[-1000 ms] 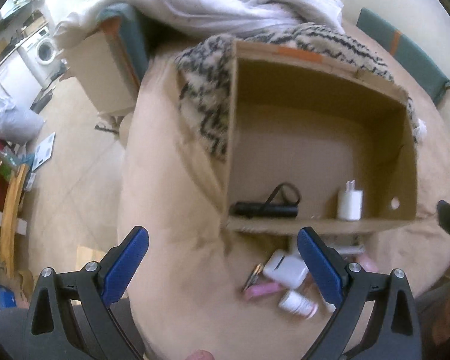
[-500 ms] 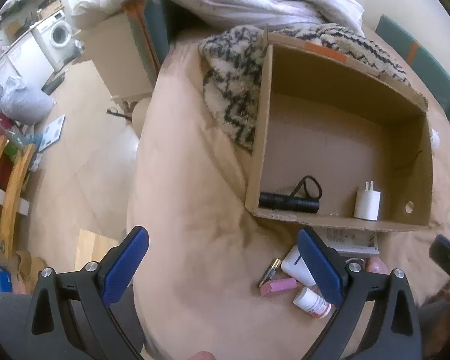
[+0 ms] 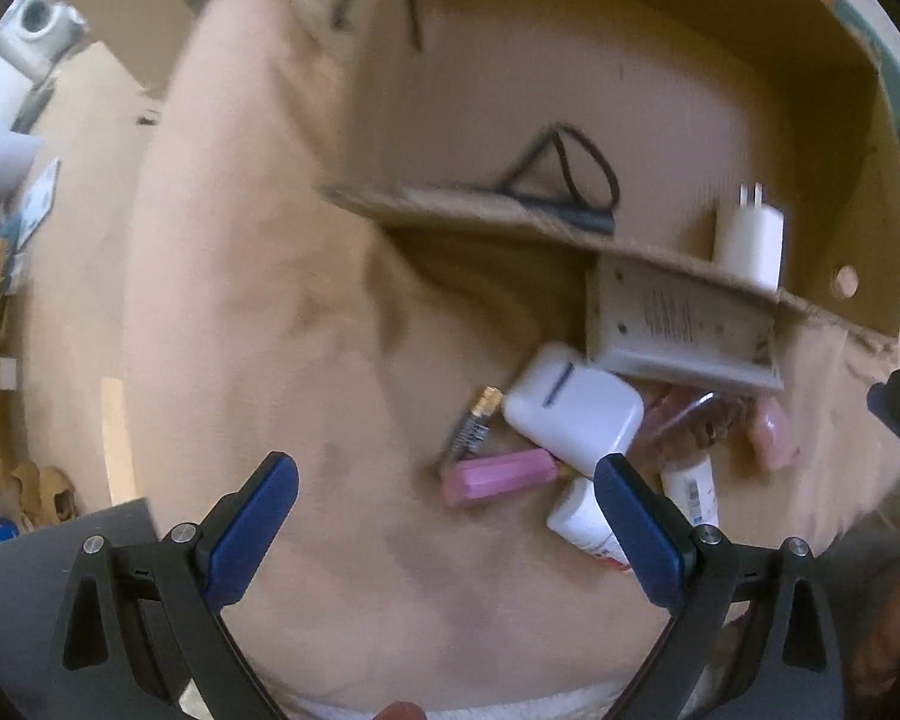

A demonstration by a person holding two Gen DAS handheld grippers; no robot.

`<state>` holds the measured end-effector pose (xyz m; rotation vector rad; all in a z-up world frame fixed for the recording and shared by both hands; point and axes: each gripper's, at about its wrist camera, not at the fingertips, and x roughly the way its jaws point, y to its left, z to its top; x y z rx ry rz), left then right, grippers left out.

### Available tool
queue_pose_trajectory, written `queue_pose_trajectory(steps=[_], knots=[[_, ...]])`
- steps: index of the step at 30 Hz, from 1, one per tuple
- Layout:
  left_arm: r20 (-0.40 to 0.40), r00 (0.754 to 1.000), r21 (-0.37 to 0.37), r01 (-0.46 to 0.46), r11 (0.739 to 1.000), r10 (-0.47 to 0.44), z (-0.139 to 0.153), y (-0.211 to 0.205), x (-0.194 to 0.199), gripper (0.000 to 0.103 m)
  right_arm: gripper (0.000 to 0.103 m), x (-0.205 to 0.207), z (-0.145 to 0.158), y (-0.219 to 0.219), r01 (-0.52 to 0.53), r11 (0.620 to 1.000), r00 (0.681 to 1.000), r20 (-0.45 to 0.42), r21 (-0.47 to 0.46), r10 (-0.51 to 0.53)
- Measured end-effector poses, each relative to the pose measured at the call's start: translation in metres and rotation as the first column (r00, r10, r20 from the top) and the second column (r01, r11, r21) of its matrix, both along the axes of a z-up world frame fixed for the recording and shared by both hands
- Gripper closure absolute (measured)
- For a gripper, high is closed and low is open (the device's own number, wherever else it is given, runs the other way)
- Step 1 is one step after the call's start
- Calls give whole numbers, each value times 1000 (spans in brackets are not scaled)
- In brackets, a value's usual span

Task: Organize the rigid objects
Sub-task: 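Grasp the pink lighter with the left gripper while the right gripper grasps the pink heart case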

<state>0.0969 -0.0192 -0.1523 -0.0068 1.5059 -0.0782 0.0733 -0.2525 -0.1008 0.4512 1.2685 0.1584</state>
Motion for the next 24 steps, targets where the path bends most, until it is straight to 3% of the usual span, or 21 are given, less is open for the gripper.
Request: queue_pose_trajectory(steps=[7, 12, 18, 21, 24], knots=[[-79, 997, -20, 11, 1000, -13, -28, -15, 1, 5, 0, 0, -1, 1, -8, 1000, 1000, -18, -1, 8], [-67, 998, 10, 21, 1000, -20, -39, -26, 6, 5, 0, -2, 0, 4, -23, 1000, 1000, -21, -13, 23], [-61, 996, 33, 60, 998, -58, -39, -30, 1, 37, 0, -2, -4, 0, -5, 1000, 999, -39, -14, 5], [-52, 997, 32, 62, 998, -61, -37, -27, -3, 44, 0, 0, -7, -1, -6, 1000, 999, -53, -17, 5], [-49, 998, 11, 49, 999, -48, -34, -22, -4, 44, 0, 2, -12, 2, -25, 999, 997, -74, -31, 23]])
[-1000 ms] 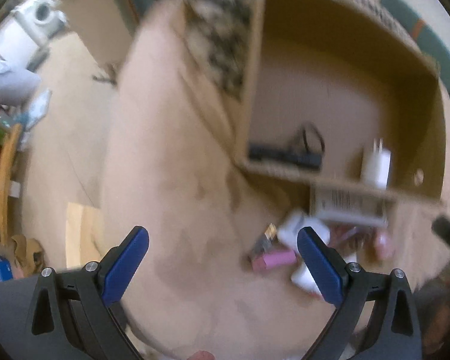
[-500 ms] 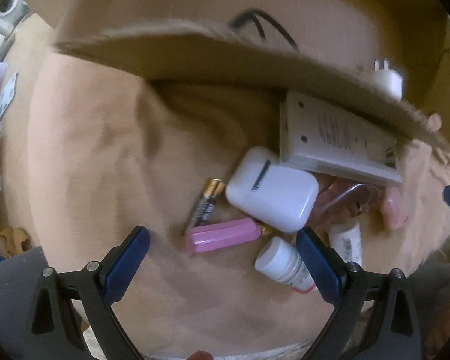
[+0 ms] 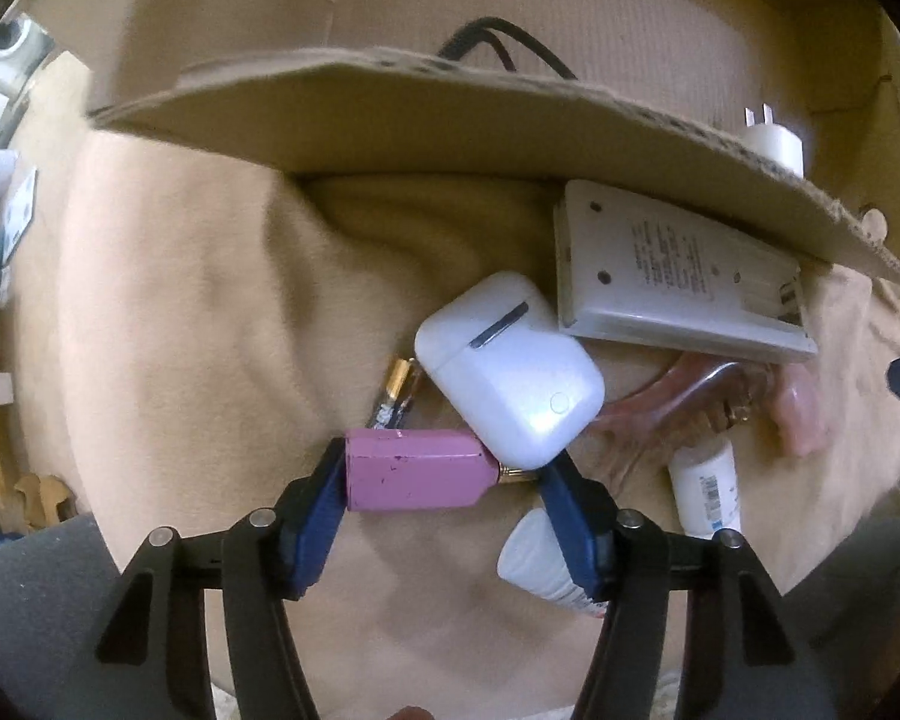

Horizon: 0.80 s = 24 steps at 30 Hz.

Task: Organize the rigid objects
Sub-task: 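Grasp the pink lighter with the left gripper while the right gripper grasps the pink heart case, then lower both held pink items into the box and open both grippers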

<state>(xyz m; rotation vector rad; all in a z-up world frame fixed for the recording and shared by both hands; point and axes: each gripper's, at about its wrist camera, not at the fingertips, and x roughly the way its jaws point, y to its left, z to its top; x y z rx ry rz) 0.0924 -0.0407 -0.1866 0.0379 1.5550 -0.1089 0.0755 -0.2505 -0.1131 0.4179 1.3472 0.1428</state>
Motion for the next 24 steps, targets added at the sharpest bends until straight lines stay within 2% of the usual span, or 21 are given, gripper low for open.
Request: queue_pose_trajectory(steps=[1, 2, 3, 4, 5, 12, 14, 18, 19, 24], knots=[[5, 1000, -2, -5, 1000, 5, 4, 1, -7, 44, 0, 0, -2, 2, -11, 1000, 1000, -11, -8, 11], [7, 1000, -7, -18, 1000, 18, 7, 4, -8, 44, 12, 0, -5, 3, -24, 1000, 999, -23, -12, 24], [8, 1000, -10, -26, 1000, 26, 8, 8, -9, 44, 25, 0, -9, 6, -36, 999, 999, -37, -11, 35], [12, 999, -10, -34, 999, 34, 10, 13, -10, 44, 52, 0, -13, 8, -52, 999, 997, -58, -13, 51], [15, 999, -10, -44, 999, 44, 12, 20, -11, 44, 63, -1, -18, 10, -69, 997, 995, -80, -16, 68], [33, 987, -49, -156, 987, 158, 27, 60, -3, 44, 63, 1, -43, 23, -139, 984, 980, -161, -115, 120], [39, 982, -69, -181, 981, 184, 34, 69, 0, 44, 56, 1, -50, 29, -169, 975, 973, -183, -147, 141], [35, 978, -97, -201, 975, 205, 38, 80, -1, 44, 55, 1, -54, 43, -230, 949, 965, -176, -213, 195], [33, 978, -102, -202, 974, 207, 37, 82, 1, 44, 63, 1, -53, 46, -248, 941, 963, -169, -230, 213], [63, 976, -100, -202, 974, 209, 49, 84, -1, 44, 63, -5, -42, 45, -245, 943, 967, -124, -227, 221]])
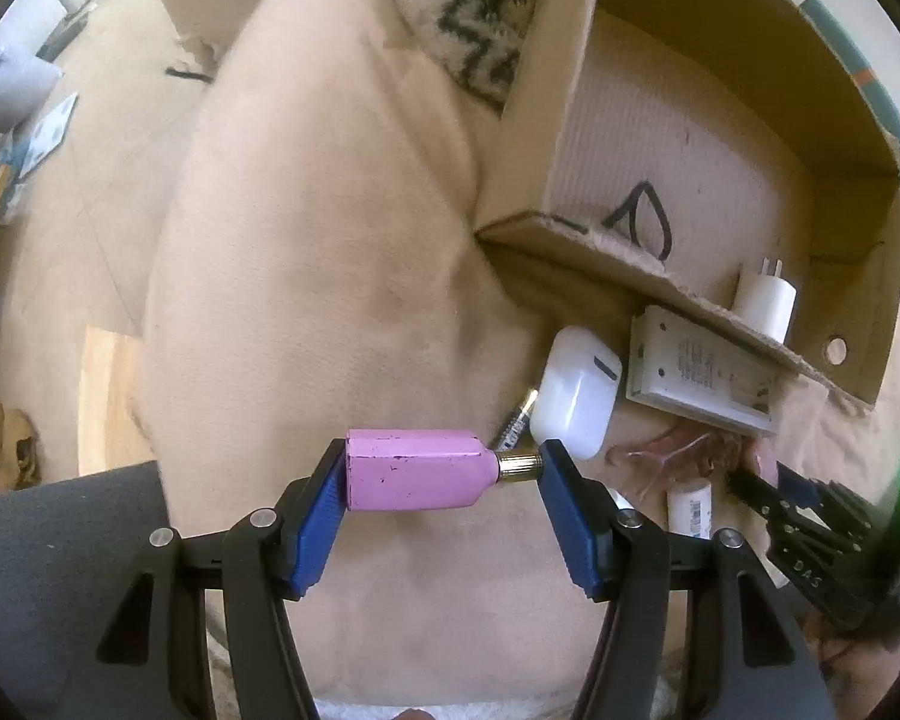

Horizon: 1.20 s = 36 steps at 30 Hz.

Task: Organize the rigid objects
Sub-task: 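Lower both held pink items into the box and open both grippers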

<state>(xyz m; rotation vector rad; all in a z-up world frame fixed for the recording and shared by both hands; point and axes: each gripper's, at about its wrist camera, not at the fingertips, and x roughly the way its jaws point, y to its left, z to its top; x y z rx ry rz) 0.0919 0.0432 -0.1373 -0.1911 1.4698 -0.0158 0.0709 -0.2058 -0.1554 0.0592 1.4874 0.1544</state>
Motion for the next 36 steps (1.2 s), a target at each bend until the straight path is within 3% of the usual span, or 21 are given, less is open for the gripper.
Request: queue_pose_trajectory(steps=[8, 14, 18, 25, 30, 36], knots=[[76, 997, 34, 5, 999, -8, 24, 2, -22, 44, 63, -24, 45, -15, 42, 992, 994, 92, 117, -53], [183, 983, 36, 9, 999, -16, 69, 5, -32, 44, 63, -41, 91, -29, 43, 988, 970, 230, 150, -78], [257, 965, 46, 32, 998, -43, 99, 0, -24, 44, 63, -27, 119, -39, 49, 977, 943, 314, 208, -115], [351, 927, 91, 106, 990, -132, 138, -35, 16, 44, 63, 13, 160, -41, 23, 977, 901, 419, 212, -112], [350, 915, 124, 165, 979, -198, 134, -69, 46, 44, 63, 49, 161, -33, 7, 980, 897, 431, 200, -94], [335, 893, 201, 245, 949, -301, 102, -108, 73, 44, 63, 70, 119, -29, 28, 976, 923, 369, 218, -109]])
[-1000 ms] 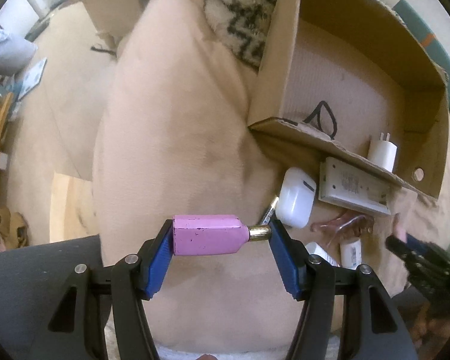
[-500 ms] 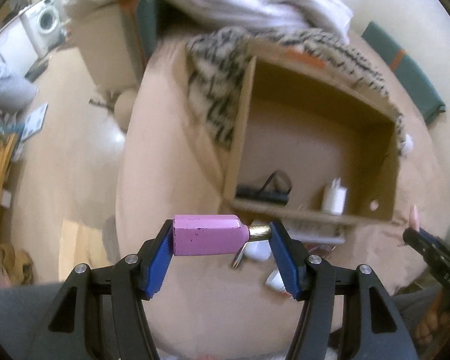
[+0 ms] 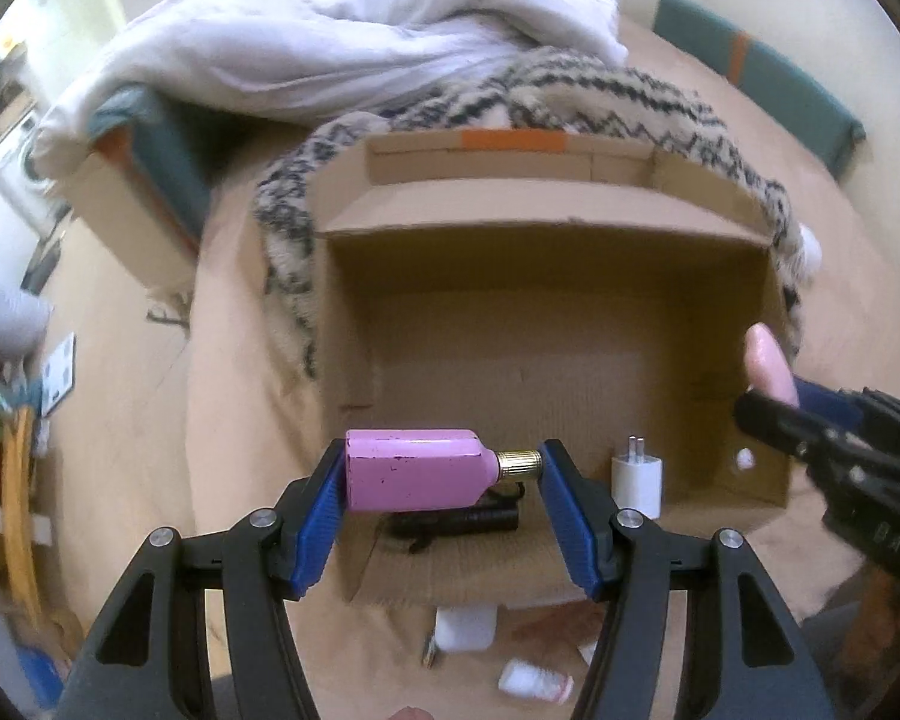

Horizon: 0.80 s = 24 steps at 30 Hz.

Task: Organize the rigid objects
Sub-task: 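Lower both held pink items into the box and open both grippers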

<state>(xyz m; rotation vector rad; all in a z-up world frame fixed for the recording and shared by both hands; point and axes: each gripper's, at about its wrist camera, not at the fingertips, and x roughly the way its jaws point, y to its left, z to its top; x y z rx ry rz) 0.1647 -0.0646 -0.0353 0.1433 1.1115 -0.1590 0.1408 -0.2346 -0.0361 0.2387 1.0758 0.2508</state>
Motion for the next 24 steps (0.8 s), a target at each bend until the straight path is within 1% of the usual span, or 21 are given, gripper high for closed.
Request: queue_pose_trajectory(steps=[3, 6, 8, 15, 24], knots=[[-16, 1000, 10, 20, 1000, -19, -23, -7, 8, 44, 63, 4, -20, 3, 0, 1000, 999, -46, -24, -1], [-29, 999, 26, 27, 999, -26, -43, -9, 14, 44, 63, 7, -31, 9, -15, 997, 998, -54, -77, 11], [-49, 999, 15, 12, 1000, -11, -50, -7, 18, 44, 63, 8, -35, 11, -19, 995, 998, -60, -102, 13], [-75, 997, 43, 12, 999, -9, -69, -9, 20, 44, 63, 17, -50, 13, -21, 989, 996, -83, -144, 9], [-61, 997, 81, 41, 996, -37, -76, -17, 17, 44, 63, 20, -59, 23, -36, 980, 996, -89, -198, 18]])
